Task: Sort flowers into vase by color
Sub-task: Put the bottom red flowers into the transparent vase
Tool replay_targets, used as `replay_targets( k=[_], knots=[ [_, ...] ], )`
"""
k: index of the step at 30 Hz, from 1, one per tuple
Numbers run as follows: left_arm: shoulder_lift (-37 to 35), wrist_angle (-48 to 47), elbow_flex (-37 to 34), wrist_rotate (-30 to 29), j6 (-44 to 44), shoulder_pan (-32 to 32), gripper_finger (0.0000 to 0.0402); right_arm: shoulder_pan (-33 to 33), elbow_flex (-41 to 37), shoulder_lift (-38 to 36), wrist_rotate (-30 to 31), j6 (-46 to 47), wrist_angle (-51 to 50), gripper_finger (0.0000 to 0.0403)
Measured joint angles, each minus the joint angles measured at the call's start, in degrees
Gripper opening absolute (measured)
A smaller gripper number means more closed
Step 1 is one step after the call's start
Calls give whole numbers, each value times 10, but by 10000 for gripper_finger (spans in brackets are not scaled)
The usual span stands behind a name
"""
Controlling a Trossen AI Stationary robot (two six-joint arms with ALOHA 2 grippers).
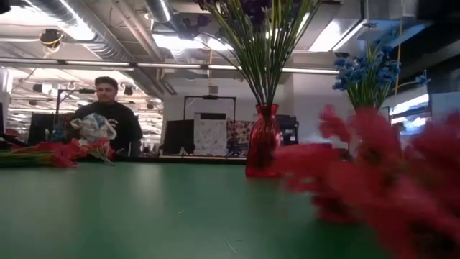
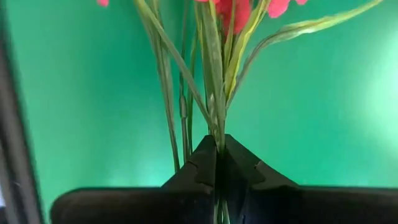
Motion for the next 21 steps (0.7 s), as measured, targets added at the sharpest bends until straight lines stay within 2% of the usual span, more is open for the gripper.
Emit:
replay_targets(
  k=[4,7,10,13,21],
  knots=[
    [0,2,0,-10,0,2,2,23,-92,-37,-35,55,24,9],
    [0,4,0,-19,0,2,2,29,-172,-67,-77,90,114,9],
    [0,4,0,-36,-13,2,2,28,-220,-77,-106,103,181,27],
    [0,4,0,-43,-45,2,2,23,-229,-78,-114,109,188,67],
    [0,5,0,-30,-91,-3,2,-1,-188,-111,-136,94,128,219]
  ],
)
